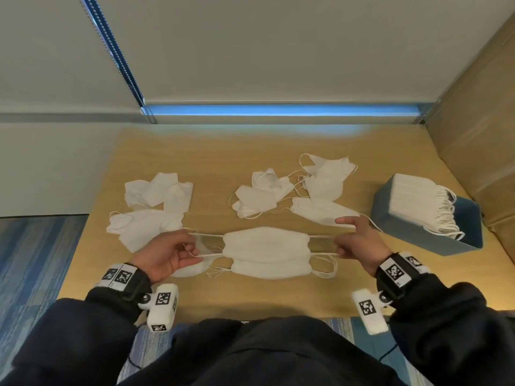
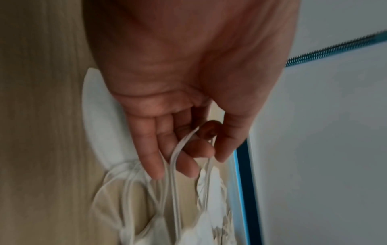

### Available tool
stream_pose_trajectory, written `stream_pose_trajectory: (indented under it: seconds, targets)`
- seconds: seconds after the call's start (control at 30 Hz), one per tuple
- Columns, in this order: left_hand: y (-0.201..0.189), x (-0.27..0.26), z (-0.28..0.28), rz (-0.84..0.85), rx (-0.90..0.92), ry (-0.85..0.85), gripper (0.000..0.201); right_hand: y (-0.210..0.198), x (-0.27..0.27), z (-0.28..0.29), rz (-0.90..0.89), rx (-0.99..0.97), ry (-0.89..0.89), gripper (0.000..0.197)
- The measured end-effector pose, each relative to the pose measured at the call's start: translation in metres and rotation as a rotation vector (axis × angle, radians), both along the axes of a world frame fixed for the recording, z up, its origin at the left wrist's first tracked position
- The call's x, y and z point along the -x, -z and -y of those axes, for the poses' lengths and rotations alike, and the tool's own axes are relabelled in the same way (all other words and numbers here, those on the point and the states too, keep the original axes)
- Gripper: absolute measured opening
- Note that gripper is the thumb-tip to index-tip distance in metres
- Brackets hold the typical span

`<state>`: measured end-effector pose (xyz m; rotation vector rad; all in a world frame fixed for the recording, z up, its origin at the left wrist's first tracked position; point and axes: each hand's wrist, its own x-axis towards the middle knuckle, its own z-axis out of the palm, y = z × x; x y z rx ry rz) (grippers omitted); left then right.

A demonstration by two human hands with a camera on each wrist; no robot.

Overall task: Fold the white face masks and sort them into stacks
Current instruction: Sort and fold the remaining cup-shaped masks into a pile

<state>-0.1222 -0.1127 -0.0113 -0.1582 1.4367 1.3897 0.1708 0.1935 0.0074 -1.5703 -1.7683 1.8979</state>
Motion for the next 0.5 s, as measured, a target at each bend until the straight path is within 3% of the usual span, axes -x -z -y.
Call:
stream_pose_trajectory:
  seconds: [0.17,0.37,0.43,0.5]
  targets:
    - [0.007,-0.028,-0.007,-0.051,0.095,0.085,0.003,0.037,-0.015,0.012,0.11,0.006,-0.036,0.03]
    - [0.009,-0.042,-0.007,-0.179,0.174,0.151,0.013,0.043,-0.015,0.019,0.069,-0.066,-0.045,0.022]
    - [0.003,-0.04,-0.008,-0.322,0.233,0.25,0.016,0.042,-0.016,0.016,0.059,-0.083,-0.049,0.023]
    - [0.0,-0.034,-0.011,-0.663,0.344,0.389,0.015,0.04,-0.017,0.015,0.058,-0.139,-0.078,0.024]
